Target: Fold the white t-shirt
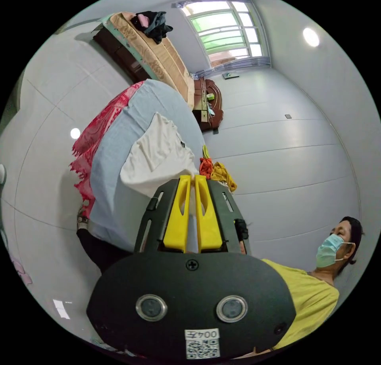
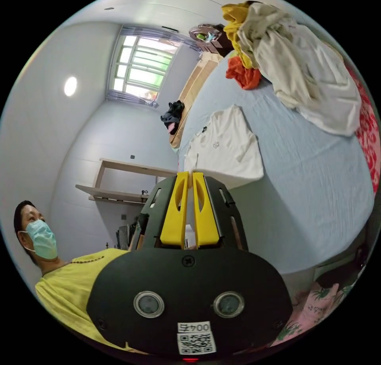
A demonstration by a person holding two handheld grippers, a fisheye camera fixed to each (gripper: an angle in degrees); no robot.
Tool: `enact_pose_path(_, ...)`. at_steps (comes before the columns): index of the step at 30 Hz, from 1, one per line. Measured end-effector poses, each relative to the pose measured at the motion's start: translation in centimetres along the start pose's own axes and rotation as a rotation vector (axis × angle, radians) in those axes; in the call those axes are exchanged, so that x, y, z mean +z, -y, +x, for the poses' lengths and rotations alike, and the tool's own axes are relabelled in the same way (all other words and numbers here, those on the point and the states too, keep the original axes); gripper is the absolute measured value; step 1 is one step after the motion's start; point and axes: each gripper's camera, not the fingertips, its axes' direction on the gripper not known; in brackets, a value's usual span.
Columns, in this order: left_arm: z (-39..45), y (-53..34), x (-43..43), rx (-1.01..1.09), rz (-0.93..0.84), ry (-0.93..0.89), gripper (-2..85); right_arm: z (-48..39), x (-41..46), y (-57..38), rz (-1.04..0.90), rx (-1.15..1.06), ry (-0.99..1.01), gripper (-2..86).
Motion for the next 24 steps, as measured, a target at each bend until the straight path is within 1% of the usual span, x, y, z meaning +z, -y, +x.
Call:
enact_pose_path(3, 0.3, 5.9, 3.0, 0.019, 0.001, 0.011, 2.2, -0.4, 3.0, 5.3, 0.017, -0.018, -0.074, 2.1)
enact_pose_path(11, -1.5, 20.9, 11.9, -0.015, -0.023, 0.034, 2.2, 2.6, 11.4, 18.2, 0.045, 0.076, -0.16, 2.3)
enact_pose_path(16, -3.6, 28.1, 16.5, -0.052, -0.036, 0.039, 2.2, 5.9, 16.9, 25.8, 0.049, 0.131, -0.205, 2.3)
enact_pose_path(24, -7.9, 38.2, 23.9, -0.092, -0.097, 0.075, 2.1, 12.5, 24.4, 34.9, 0.035, 0.209, -0.276, 2.3)
